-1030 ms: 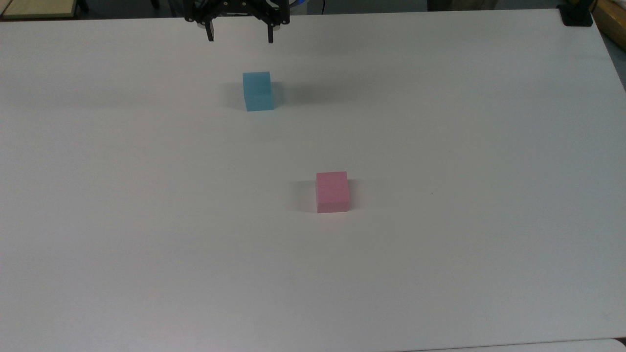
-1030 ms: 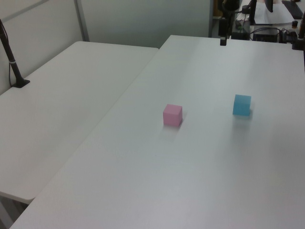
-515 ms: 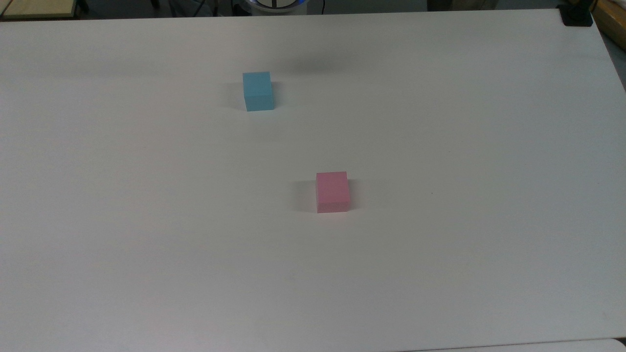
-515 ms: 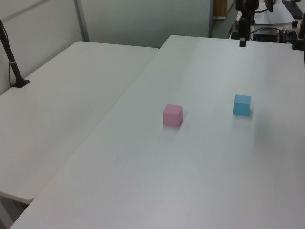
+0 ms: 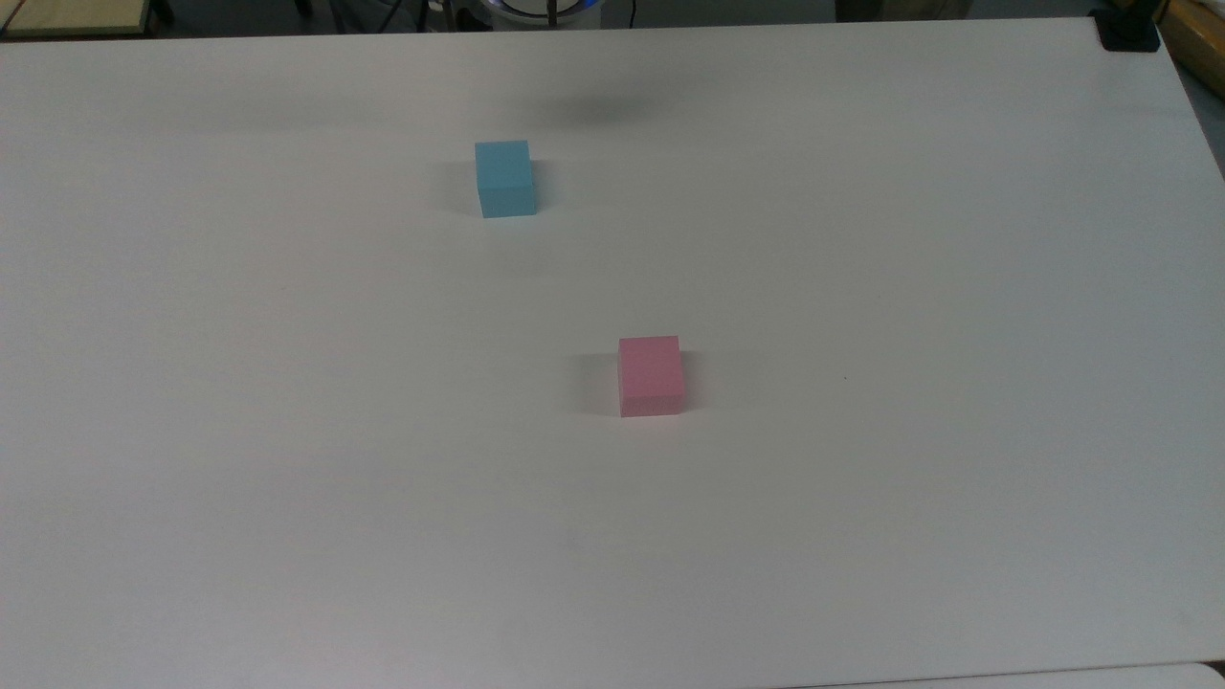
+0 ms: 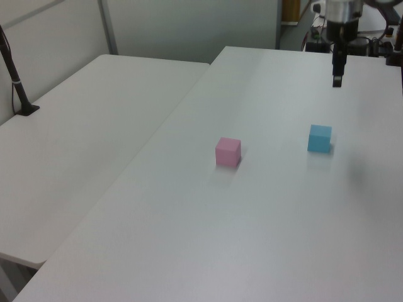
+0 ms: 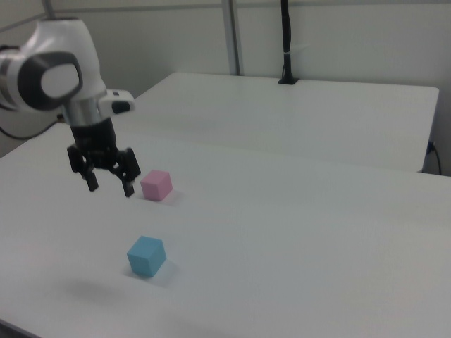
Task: Put blue cube on pink cube
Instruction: 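Lower the open gripper around the light blue cube and close it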
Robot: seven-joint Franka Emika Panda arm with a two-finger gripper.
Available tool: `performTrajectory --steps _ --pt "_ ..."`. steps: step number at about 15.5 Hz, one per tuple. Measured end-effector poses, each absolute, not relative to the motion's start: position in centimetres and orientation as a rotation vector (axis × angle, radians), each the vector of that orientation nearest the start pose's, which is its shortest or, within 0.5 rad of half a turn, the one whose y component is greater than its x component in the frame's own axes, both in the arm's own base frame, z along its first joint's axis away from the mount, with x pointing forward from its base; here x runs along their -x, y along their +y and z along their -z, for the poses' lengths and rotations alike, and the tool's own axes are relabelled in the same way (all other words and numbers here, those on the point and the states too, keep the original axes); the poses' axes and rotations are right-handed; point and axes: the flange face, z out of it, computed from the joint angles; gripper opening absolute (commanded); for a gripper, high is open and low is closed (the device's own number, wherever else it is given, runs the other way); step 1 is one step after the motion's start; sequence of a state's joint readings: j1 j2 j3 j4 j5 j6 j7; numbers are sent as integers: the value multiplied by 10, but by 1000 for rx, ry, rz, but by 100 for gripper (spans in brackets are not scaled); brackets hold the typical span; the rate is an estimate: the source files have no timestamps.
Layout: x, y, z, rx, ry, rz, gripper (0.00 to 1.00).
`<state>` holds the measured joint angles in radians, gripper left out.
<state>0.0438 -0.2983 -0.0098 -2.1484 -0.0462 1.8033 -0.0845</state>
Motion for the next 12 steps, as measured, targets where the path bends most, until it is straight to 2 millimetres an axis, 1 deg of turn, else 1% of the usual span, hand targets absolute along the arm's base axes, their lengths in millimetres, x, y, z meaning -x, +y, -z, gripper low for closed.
performTrajectory --steps 1,3,4,9,11,12 --pt "-460 11 -502 3174 -215 -68 100" --pt "-456 11 -478 3172 -219 -69 100" --pt "-453 11 -461 3171 -220 -65 100" --pt "-449 9 -414 3169 -222 4 100" --pt "-452 9 -400 3168 -222 2 100" --pt "-456 9 -389 3167 -221 -2 100"
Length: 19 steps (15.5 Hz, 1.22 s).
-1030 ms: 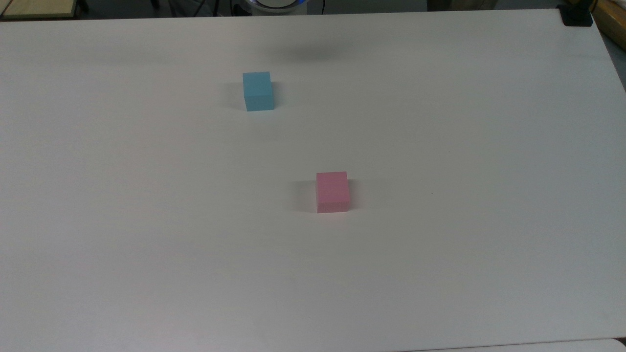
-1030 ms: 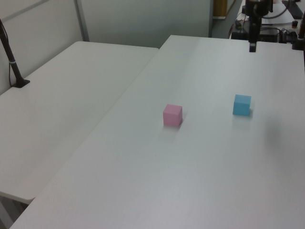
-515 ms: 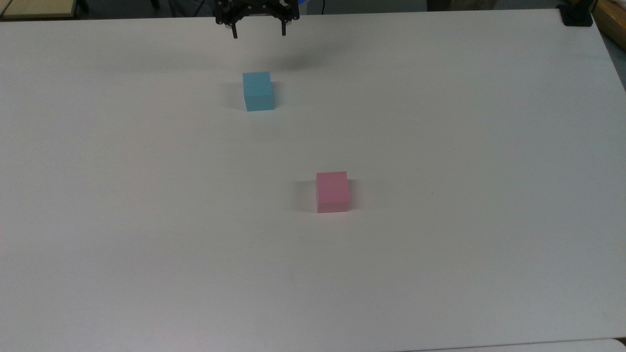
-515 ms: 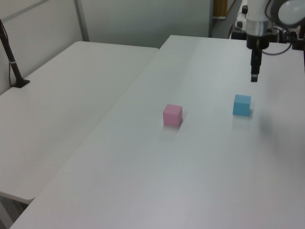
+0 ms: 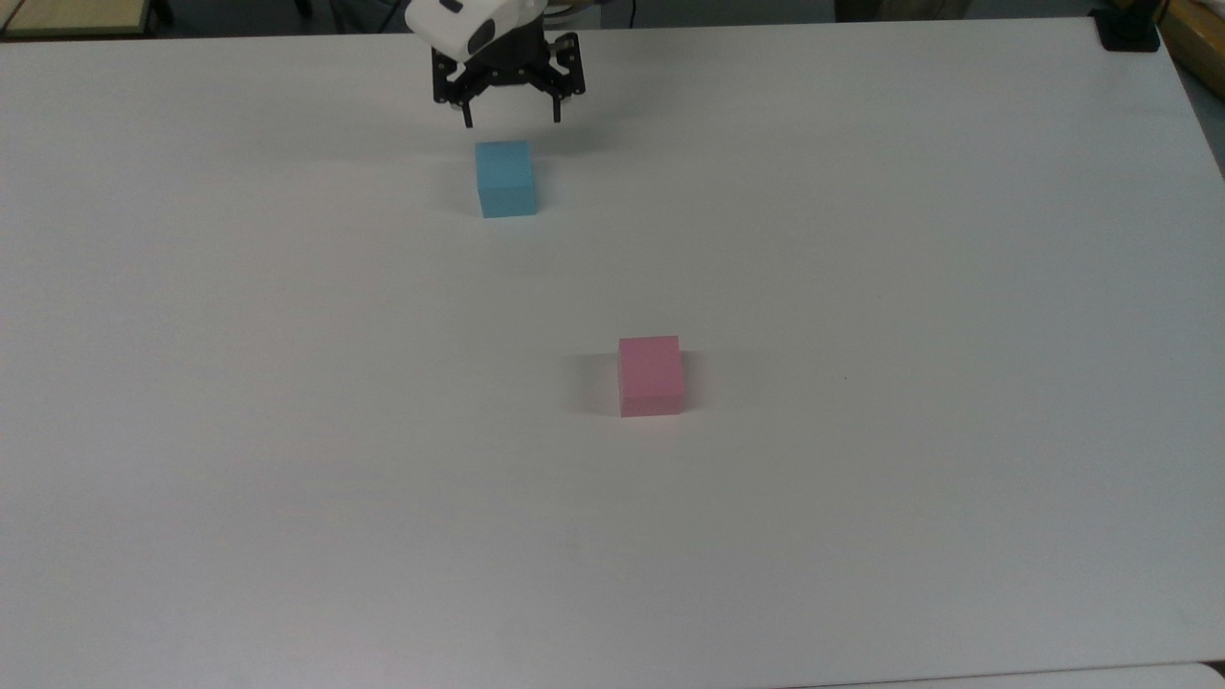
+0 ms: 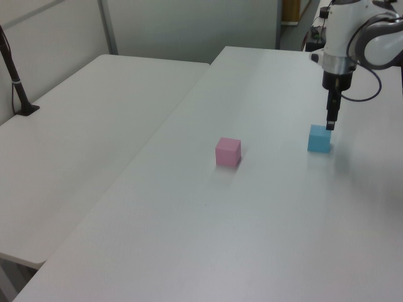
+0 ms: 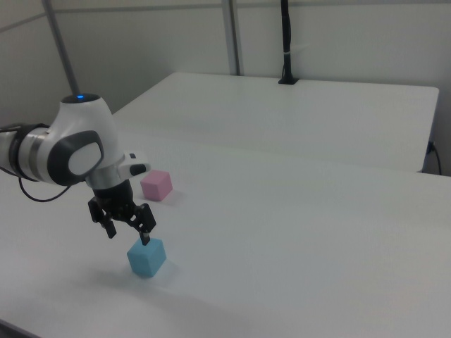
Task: Put blue cube on pink cube
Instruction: 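Lower the open gripper around the light blue cube and close it, then lift the light blue cube up off the table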
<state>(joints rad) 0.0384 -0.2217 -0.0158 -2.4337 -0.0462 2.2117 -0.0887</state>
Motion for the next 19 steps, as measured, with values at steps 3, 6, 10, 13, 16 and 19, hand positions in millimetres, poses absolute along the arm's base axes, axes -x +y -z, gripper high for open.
performTrajectory --steps 3,6,10,13,16,19 --pt "-465 5 -367 3167 -210 -5 100" --pt "-470 0 -351 3167 -194 -14 100" --pt "-472 -12 -345 3169 -160 -15 100" --pt "-476 -11 -336 3169 -164 13 100" --pt "-479 -9 -325 3168 -172 9 74" --pt "-480 -8 -321 3167 -178 0 45"
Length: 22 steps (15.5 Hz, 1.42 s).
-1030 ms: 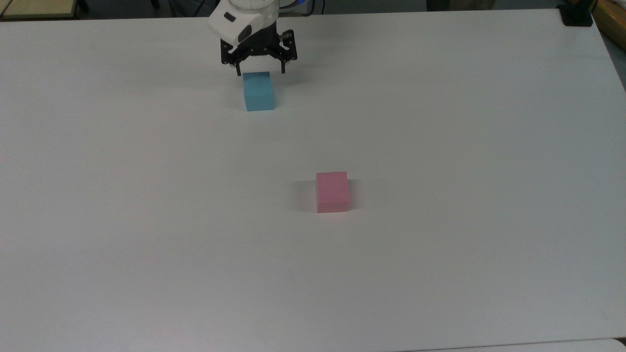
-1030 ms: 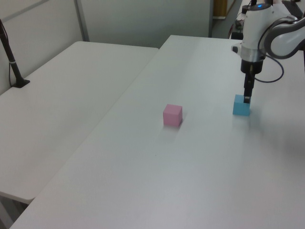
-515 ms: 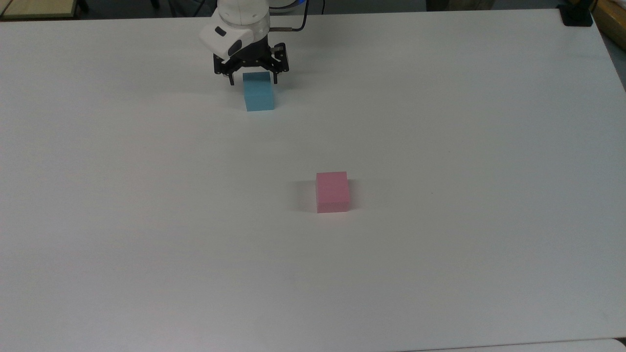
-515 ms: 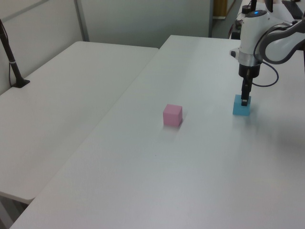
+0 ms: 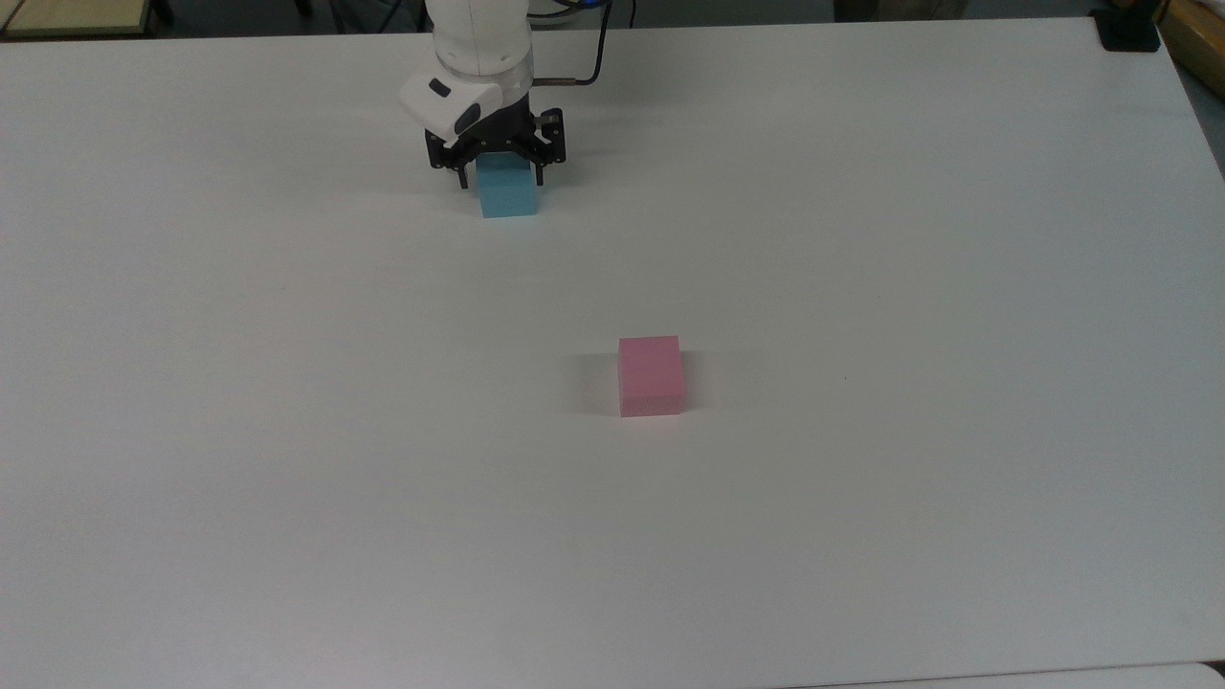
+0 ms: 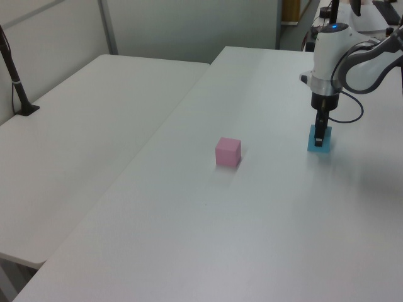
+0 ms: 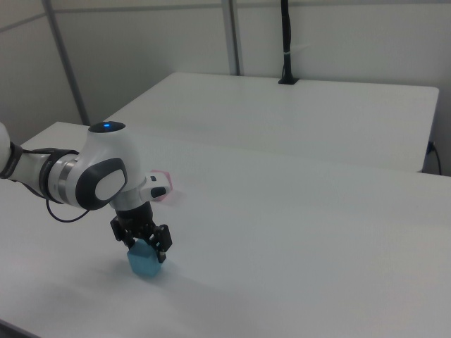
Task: Put blue cube on pink cube
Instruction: 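Lift the light blue cube up off the table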
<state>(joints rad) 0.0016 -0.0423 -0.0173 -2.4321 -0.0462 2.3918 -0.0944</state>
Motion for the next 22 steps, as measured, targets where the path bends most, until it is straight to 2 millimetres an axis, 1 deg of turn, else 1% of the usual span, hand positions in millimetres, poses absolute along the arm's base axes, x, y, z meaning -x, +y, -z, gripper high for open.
performTrajectory --steps 1,5,7,8,11,14,16,20,22 --pt "-480 -8 -321 3167 -180 1 41" --pt "-480 -8 -322 3167 -181 -1 40" --pt "-483 -8 -328 3168 -182 -16 40" --pt "-487 -7 -333 3168 -186 -16 40" --pt "-502 -2 -357 3170 -205 27 41" --pt "-513 5 -384 3173 -237 2 41" --pt "-517 5 -404 3175 -242 -26 41" --pt "-528 5 -452 3181 -236 -6 41" --pt "-533 5 -468 3183 -236 22 41"
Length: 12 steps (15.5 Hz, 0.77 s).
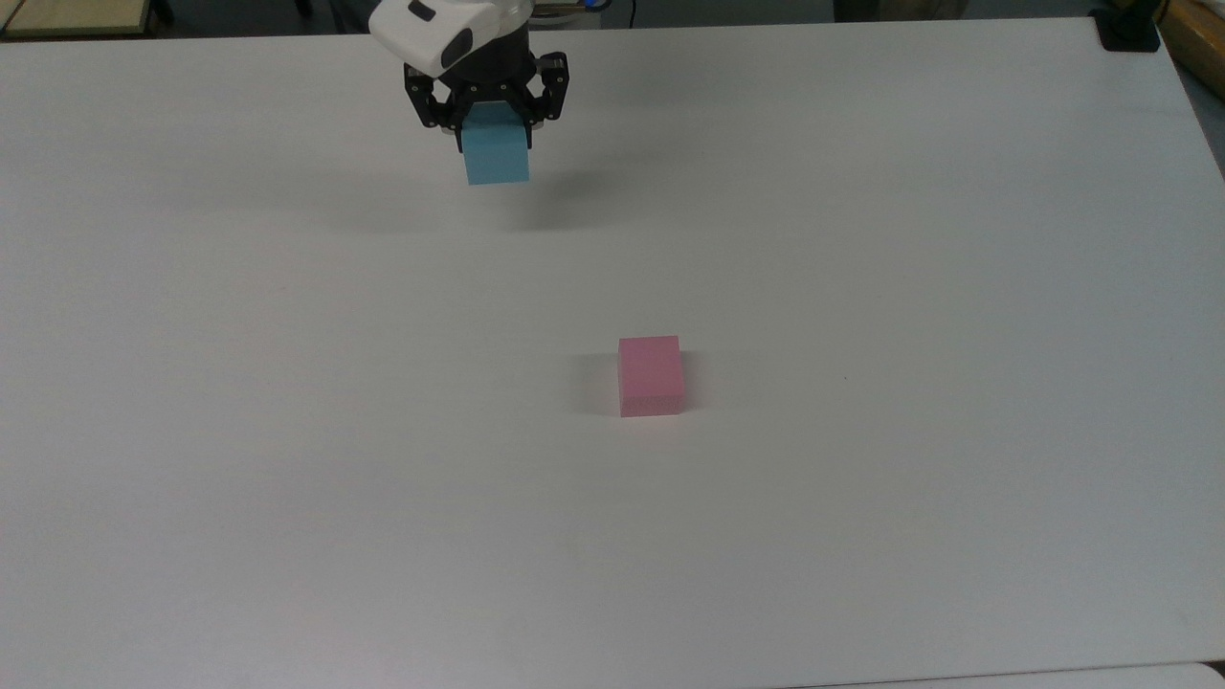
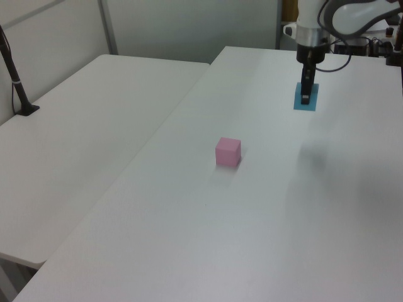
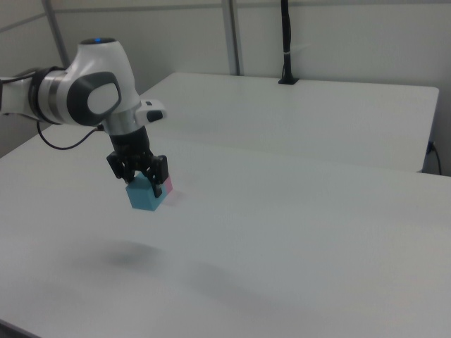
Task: Put blue cube on pink cube
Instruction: 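Lift the light blue cube up off the table, then carry the blue cube over the pink cube and lower it onto it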
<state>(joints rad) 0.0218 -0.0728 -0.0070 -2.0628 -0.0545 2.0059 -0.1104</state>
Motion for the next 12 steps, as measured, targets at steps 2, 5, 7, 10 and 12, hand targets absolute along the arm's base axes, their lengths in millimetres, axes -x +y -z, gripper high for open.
performTrajectory --steps 2,5,7,10,12 --pt "-537 4 -480 3184 -234 30 42" --pt "-545 6 -498 3184 -236 58 42" --pt "-554 12 -508 3183 -249 50 42" --pt "-580 28 -512 3182 -249 49 42" --pt "-592 46 -503 3182 -234 40 42"
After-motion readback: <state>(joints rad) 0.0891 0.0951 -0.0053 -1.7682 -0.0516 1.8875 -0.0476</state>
